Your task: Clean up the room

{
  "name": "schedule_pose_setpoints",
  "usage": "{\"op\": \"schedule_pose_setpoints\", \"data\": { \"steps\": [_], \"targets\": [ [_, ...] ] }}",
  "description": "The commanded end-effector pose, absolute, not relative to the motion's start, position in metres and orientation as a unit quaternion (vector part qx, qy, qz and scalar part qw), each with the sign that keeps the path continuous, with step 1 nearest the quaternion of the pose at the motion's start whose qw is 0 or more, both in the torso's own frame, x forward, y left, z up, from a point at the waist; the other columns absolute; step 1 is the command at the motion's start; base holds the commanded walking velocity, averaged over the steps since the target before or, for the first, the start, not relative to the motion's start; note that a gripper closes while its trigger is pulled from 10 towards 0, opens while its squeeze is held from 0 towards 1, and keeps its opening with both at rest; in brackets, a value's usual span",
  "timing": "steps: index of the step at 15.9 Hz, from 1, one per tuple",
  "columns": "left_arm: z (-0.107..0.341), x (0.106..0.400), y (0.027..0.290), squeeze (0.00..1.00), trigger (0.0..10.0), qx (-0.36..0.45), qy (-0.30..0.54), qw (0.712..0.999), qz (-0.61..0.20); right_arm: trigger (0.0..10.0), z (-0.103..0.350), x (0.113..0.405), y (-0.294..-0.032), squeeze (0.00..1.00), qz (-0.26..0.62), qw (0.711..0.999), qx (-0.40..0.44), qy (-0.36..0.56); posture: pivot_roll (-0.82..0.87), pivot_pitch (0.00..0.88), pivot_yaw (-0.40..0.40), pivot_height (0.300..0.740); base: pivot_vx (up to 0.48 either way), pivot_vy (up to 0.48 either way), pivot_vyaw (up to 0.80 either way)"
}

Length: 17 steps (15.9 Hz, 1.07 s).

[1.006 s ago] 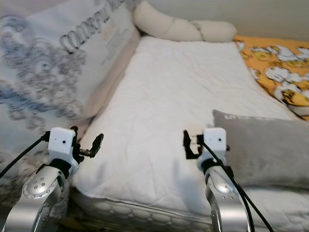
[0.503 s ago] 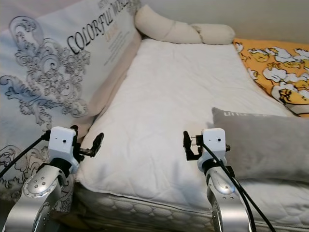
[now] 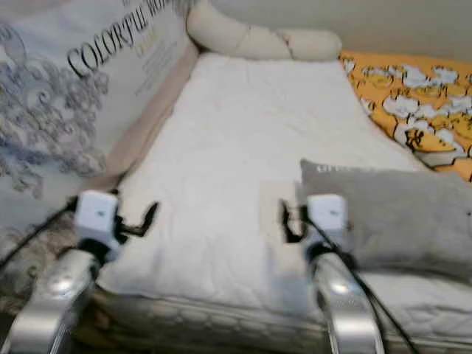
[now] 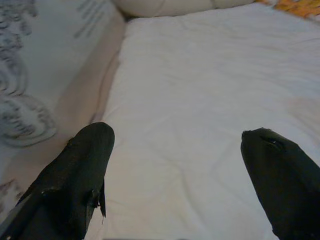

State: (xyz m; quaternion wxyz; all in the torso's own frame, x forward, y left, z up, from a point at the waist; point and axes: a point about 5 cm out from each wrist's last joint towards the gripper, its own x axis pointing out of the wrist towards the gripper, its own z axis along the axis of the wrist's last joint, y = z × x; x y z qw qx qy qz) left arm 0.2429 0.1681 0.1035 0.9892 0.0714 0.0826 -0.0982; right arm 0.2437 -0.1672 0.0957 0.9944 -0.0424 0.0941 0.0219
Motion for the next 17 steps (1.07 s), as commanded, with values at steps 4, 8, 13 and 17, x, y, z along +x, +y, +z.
{"op": "schedule_pose_setpoints", "data": {
  "steps": [4, 8, 13, 17],
  "targets": [
    [0.1039, 0.2441, 0.1611, 0.00, 10.0, 0.068, 0.080, 0.989, -0.105, 10.0, 0.0969, 0.2430, -0.1785, 0.00, 0.006, 0.994, -0.055, 0.099, -0.02, 0.000, -0.014, 0.740, 0.000, -0.377, 0.00],
    [0.1036, 0.2444, 0.1605, 0.00, 10.0, 0.067, 0.081, 0.989, -0.105, 10.0, 0.0969, 0.2433, -0.1786, 0.00, 0.005, 0.993, -0.056, 0.099, -0.03, 0.000, -0.013, 0.740, 0.000, -0.379, 0.00],
    [0.1028, 0.2445, 0.1605, 0.00, 10.0, 0.067, 0.081, 0.989, -0.105, 10.0, 0.0973, 0.2441, -0.1794, 0.00, 0.004, 0.993, -0.057, 0.100, -0.03, 0.000, -0.017, 0.740, 0.000, -0.376, 0.00],
    [0.1028, 0.2455, 0.1616, 0.00, 10.0, 0.053, 0.081, 0.991, -0.095, 10.0, 0.0976, 0.2444, -0.1788, 0.00, 0.006, 0.993, -0.056, 0.100, -0.03, 0.000, -0.017, 0.740, 0.000, -0.187, 0.00]
  ]
}}
